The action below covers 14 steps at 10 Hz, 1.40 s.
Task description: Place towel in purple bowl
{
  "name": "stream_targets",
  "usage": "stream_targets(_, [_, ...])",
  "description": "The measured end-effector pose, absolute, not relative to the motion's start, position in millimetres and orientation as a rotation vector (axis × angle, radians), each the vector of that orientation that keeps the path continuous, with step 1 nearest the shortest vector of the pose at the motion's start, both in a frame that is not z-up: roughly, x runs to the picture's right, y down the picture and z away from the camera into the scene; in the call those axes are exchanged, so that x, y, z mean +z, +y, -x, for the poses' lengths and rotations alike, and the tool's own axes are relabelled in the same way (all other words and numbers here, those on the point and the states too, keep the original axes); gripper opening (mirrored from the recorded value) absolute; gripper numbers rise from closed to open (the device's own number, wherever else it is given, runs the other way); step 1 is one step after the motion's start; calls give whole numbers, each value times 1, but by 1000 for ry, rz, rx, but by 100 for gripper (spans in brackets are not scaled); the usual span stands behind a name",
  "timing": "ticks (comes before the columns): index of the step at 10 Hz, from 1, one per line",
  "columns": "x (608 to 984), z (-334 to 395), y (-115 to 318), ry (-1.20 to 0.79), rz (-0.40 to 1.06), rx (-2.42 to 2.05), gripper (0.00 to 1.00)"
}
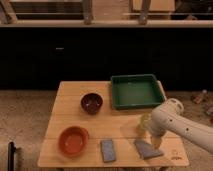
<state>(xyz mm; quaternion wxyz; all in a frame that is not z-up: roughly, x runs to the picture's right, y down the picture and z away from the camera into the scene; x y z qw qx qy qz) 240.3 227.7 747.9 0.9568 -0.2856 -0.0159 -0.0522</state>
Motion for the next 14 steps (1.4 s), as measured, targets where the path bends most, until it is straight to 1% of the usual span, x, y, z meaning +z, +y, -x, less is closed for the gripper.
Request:
stream_targets(2, [742,-240,193,13,533,-82,80])
stream_targets(3, [743,-240,184,14,522,-77,80])
stream_targets(4, [741,-243,179,8,518,-85,80])
stream_targets(6, [729,-244,184,-31,535,-107,80])
stream_targets(8, [706,-244,202,-90,550,-144,80])
stream_targets(11, [658,-244,251,-177,554,-199,80])
stream_targets(12, [647,-243,268,-204,555,-214,80])
stream_targets(14, [648,-236,298,-237,560,-245,80])
